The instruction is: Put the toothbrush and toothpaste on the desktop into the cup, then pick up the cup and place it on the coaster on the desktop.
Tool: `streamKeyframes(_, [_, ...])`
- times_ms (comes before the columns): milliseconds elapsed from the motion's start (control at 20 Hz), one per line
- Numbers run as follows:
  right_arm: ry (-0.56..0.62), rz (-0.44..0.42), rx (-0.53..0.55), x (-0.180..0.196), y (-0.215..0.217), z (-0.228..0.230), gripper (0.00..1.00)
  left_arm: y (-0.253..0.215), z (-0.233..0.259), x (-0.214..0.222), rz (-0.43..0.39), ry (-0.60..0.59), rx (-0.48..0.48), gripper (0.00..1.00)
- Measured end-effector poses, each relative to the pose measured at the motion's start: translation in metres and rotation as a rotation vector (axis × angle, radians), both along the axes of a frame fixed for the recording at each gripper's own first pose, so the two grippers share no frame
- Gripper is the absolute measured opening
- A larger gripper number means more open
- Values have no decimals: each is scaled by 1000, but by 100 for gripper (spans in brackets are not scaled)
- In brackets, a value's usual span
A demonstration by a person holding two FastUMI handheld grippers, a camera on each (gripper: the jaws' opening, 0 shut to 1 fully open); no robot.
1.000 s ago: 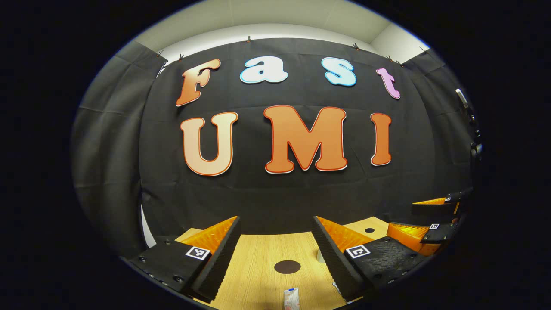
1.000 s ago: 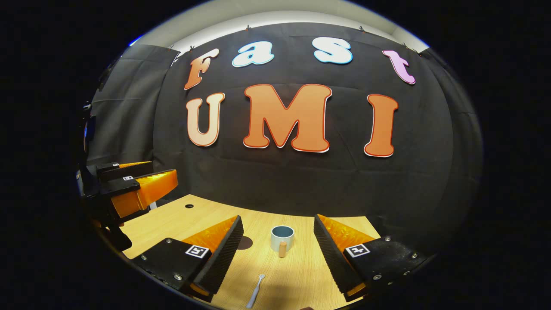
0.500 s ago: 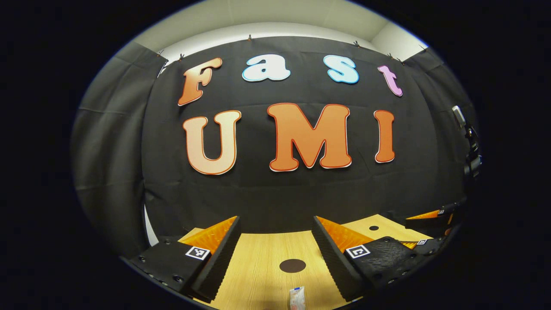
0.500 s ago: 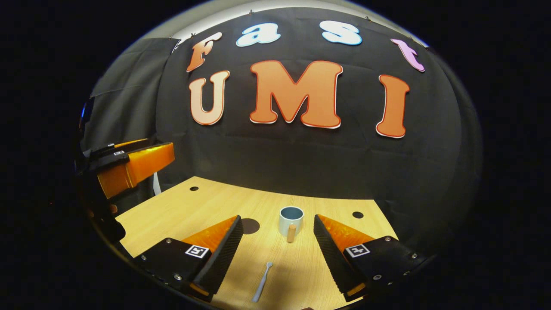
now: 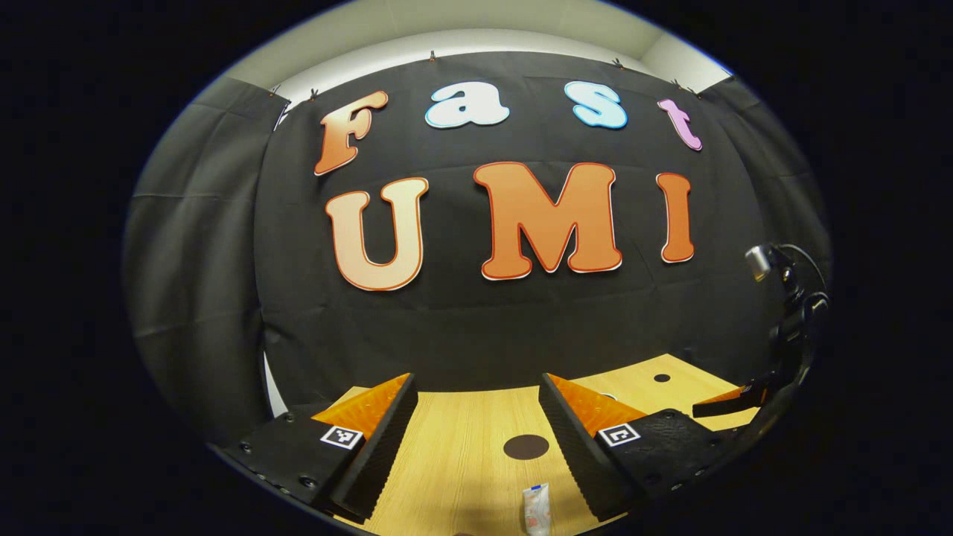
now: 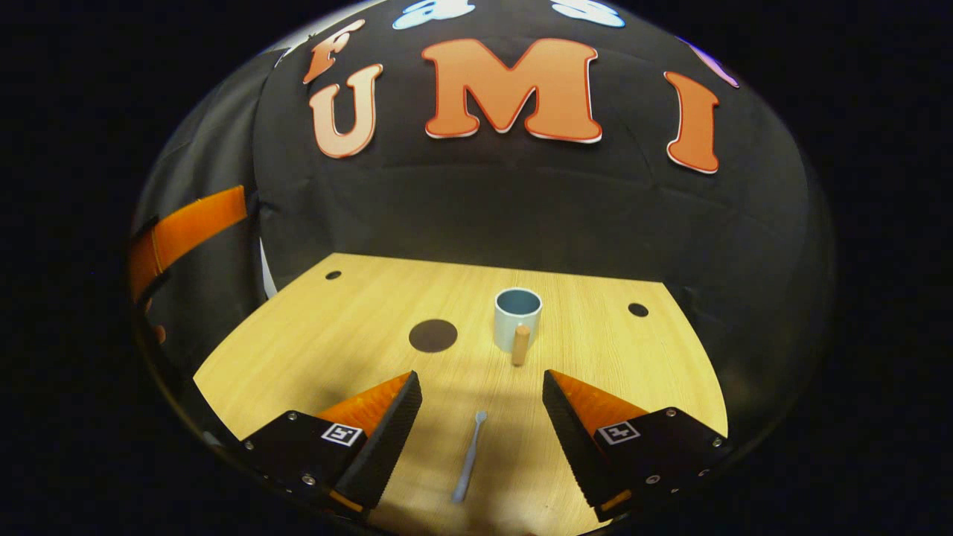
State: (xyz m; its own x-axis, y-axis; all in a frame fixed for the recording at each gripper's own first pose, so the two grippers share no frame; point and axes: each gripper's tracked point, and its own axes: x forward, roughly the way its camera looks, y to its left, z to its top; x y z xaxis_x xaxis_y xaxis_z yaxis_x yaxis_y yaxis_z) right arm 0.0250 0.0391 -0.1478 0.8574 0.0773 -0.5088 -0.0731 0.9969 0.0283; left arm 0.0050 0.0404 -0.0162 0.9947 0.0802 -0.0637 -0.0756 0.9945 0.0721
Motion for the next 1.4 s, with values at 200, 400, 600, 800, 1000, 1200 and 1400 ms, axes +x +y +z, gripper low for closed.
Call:
streamKeyframes(200, [100, 16, -7, 2, 7, -28, 98, 13, -10, -7, 28, 31, 23, 99])
streamKeyframes(400, [238, 23, -8, 0, 14, -66, 98, 23, -24, -15, 56, 74, 28, 98])
streamKeyframes(600, [383, 50, -32, -7, 16, -104, 93, 36, -37, -20, 94, 114, 44, 99])
streamKeyframes(800, [508, 102, -60, -17, 22, -136, 89, 47, -52, -26, 137, 150, 15, 99])
streamKeyframes(1000, [584, 119, -77, -19, 21, -149, 84, 54, -66, -30, 179, 184, 9, 99])
streamKeyframes(1200, [681, 138, -100, -29, 22, -169, 79, 56, -81, -38, 204, 225, 0, 99])
streamKeyframes(1400, [715, 155, -122, -30, 27, -179, 80, 63, -85, -46, 235, 243, -1, 99])
